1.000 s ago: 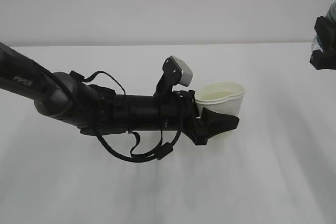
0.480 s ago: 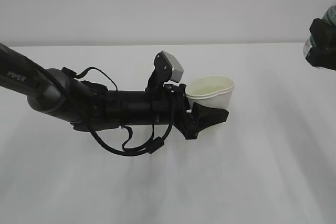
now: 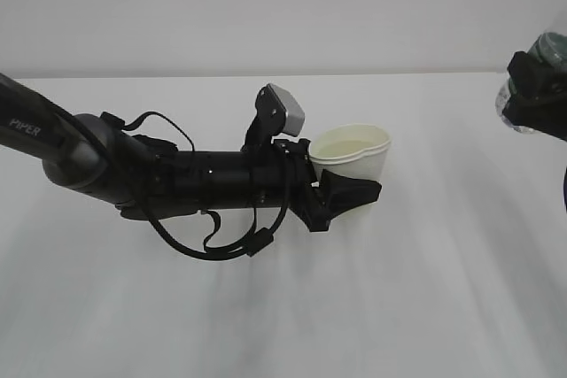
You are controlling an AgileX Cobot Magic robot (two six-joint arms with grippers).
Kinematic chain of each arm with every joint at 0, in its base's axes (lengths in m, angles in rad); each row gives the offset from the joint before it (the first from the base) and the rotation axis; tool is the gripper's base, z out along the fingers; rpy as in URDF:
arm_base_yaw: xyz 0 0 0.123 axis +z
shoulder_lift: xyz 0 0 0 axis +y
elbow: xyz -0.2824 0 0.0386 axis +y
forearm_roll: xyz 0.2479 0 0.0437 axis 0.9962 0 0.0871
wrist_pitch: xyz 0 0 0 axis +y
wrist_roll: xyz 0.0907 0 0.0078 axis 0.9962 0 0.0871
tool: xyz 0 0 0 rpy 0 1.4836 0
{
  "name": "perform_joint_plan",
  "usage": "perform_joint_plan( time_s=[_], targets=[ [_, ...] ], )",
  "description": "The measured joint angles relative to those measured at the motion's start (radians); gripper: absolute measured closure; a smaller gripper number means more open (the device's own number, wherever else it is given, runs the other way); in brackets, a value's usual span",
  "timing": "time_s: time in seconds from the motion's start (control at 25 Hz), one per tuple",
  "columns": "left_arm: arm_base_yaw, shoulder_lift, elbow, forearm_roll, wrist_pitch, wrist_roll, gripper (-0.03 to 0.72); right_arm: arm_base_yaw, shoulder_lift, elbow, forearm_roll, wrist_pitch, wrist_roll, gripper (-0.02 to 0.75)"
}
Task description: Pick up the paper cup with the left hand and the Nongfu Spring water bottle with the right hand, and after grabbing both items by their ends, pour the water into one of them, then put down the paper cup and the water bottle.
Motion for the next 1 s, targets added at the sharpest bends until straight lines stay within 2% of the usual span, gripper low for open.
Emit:
perform_joint_plan(
  time_s=[0.2, 0.64, 1.0],
  targets=[
    [0.019, 0.000, 0.000, 0.002, 0.000, 0.002, 0.276, 0.000, 0.078, 0.000, -0.036, -0.020, 0.002, 0.363],
    [0.028, 0.000, 0.000, 0.014, 0.004, 0.002, 0.276, 0.000, 0.210, -0.008, -0.039, -0.026, 0.003, 0.363],
    [0.028, 0.000, 0.000, 0.031, 0.013, 0.002, 0.279, 0.000, 0.324, -0.088, -0.039, -0.026, 0.005, 0.363]
  ],
)
